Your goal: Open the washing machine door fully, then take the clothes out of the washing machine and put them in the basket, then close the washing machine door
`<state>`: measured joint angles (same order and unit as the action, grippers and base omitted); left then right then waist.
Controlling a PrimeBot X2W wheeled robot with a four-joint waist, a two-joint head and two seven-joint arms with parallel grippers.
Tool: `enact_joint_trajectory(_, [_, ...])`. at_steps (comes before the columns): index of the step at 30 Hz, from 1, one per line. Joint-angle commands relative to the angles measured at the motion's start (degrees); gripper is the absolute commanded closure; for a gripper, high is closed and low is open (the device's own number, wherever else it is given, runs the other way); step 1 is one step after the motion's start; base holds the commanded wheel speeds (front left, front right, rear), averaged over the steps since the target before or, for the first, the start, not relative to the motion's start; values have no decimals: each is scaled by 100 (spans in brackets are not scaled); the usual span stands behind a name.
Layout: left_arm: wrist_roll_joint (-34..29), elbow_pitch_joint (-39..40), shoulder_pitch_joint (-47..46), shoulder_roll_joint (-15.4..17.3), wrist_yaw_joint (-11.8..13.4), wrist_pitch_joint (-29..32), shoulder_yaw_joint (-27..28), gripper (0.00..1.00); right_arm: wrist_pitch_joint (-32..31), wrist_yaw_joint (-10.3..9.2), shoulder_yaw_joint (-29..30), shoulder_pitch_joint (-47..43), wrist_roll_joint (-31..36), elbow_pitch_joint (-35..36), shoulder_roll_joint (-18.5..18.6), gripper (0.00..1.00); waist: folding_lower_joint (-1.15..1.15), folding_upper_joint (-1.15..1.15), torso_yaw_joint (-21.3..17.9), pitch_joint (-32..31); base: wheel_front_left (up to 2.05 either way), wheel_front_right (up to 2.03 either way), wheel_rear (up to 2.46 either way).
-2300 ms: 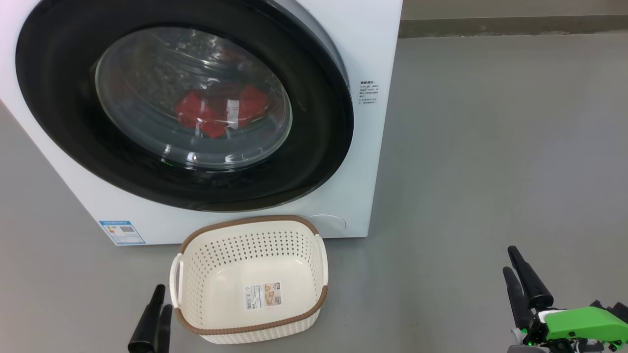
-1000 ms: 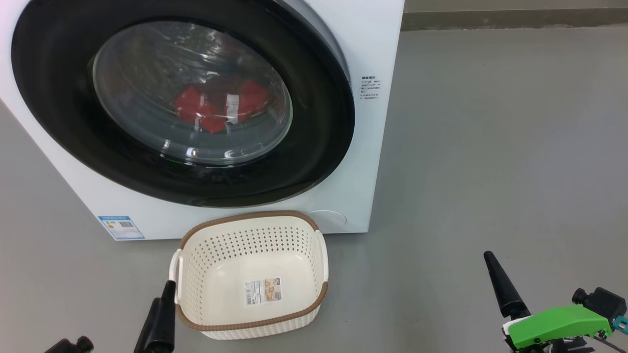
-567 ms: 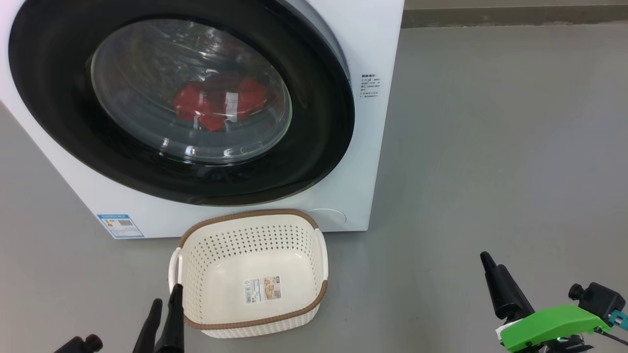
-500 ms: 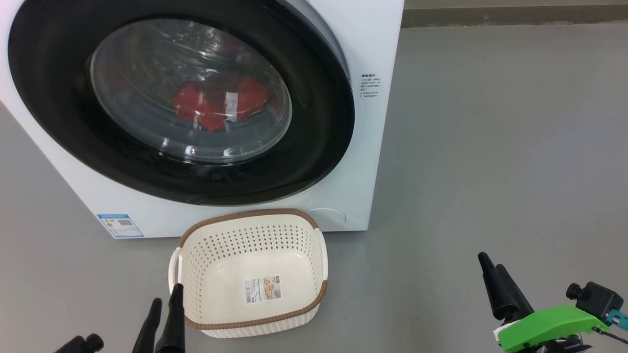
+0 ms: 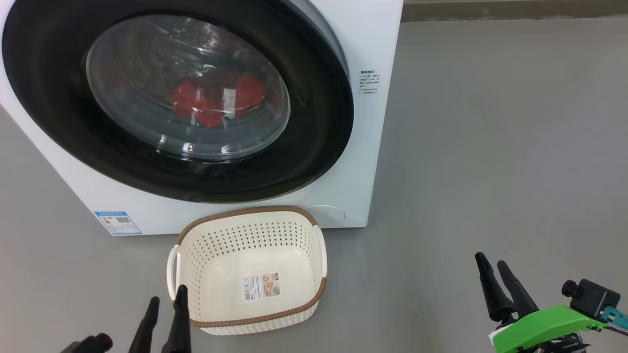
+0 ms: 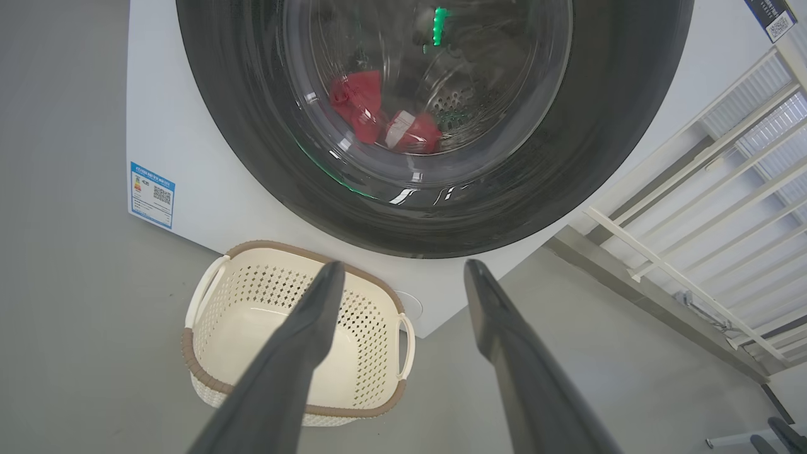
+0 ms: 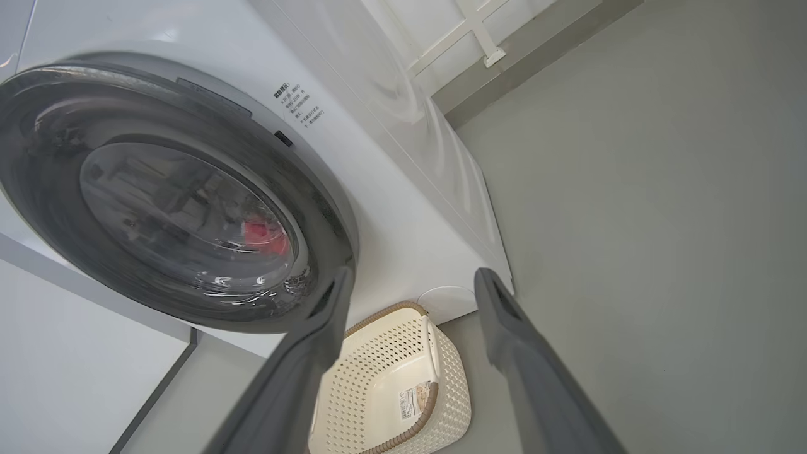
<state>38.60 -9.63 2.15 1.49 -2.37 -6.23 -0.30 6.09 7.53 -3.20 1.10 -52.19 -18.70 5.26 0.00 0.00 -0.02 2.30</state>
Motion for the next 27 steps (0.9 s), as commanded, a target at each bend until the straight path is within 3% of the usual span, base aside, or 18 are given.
enact_joint_trajectory(1, [-262, 205, -61, 103, 52, -99, 83, 0, 112, -3, -124, 133, 203, 159, 118, 0, 0, 0, -2, 8, 0, 0, 0])
enact_joint_trajectory(27, [-1969, 378, 62, 122, 191, -519, -7, 0, 533, -4, -234, 80, 1527, 188, 175, 0, 0, 0, -74, 61, 0, 0, 0])
